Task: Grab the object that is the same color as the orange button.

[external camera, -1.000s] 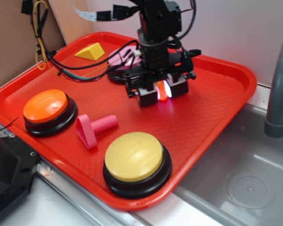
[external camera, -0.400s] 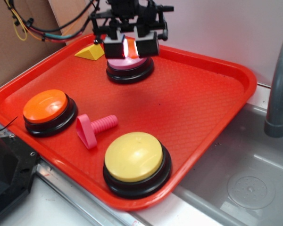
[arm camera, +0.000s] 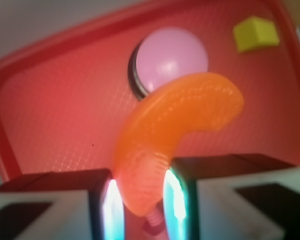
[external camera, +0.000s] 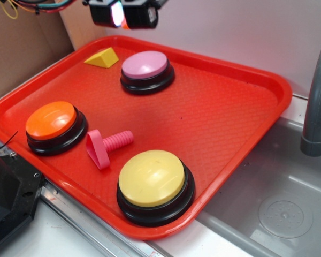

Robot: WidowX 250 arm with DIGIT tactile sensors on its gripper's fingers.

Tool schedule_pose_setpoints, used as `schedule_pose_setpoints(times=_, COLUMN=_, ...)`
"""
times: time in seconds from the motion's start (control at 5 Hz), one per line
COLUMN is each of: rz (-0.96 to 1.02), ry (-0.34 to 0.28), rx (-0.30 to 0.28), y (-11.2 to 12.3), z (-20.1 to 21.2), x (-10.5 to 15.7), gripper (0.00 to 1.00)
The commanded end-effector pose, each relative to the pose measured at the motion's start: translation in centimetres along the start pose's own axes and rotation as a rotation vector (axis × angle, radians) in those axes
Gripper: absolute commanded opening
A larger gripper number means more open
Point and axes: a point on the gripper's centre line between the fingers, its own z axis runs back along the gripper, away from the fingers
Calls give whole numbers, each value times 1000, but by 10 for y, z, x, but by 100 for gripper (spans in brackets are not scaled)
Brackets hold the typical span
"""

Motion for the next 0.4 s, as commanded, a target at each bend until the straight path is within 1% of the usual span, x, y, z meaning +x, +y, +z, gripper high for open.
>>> schedule_pose_setpoints(times=0.0, rz=-106, ry=-103, rx=-93, y=24, z=44, x=8, gripper=0)
schedule_pose_setpoints(times=0.2, rz=-126, ry=-72, rx=-96, y=18, z=37, x=4, gripper=0)
